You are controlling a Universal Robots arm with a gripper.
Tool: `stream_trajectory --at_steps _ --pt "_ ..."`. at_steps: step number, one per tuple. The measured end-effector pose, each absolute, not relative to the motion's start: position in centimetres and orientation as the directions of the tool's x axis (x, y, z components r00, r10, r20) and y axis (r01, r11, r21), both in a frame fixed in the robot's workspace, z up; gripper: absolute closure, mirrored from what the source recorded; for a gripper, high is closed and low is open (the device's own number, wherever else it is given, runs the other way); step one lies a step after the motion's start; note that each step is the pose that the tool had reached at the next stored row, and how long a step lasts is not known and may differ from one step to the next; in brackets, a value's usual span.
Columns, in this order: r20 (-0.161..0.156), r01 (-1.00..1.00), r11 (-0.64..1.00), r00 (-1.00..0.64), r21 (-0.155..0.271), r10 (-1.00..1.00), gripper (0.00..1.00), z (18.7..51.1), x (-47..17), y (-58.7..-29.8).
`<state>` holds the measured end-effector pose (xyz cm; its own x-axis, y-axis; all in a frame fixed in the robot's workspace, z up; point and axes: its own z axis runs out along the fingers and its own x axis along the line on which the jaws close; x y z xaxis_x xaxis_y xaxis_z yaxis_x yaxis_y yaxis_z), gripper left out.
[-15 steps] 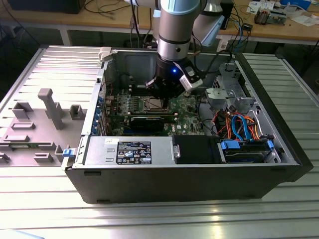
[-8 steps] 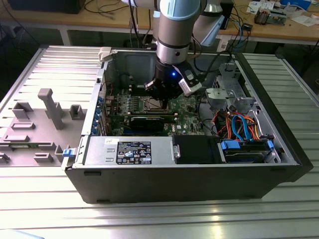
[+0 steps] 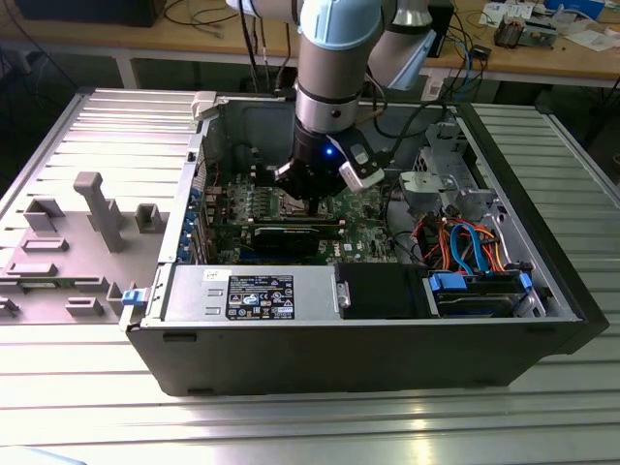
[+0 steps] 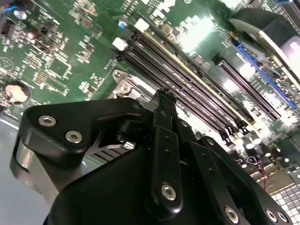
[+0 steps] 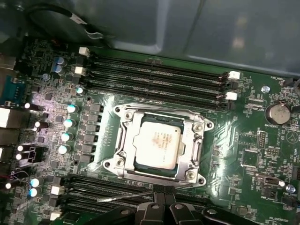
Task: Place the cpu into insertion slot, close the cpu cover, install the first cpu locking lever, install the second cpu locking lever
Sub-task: 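Install the second cpu locking lever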
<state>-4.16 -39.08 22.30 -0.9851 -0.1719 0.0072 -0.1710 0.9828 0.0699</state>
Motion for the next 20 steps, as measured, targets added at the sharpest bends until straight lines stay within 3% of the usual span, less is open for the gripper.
stream_trajectory --at_steps 10,14,20 --pt "0.004 -0.172 0.981 -0.985 0.089 -0.173 0.89 21.2 -8.2 -39.4" --pt "-0.006 -0.188 0.972 -0.982 0.14 -0.189 0.89 20.2 -9.0 -39.5" --pt "-0.008 -0.19 0.972 -0.982 0.141 -0.19 0.89 20.3 -9.1 -39.6"
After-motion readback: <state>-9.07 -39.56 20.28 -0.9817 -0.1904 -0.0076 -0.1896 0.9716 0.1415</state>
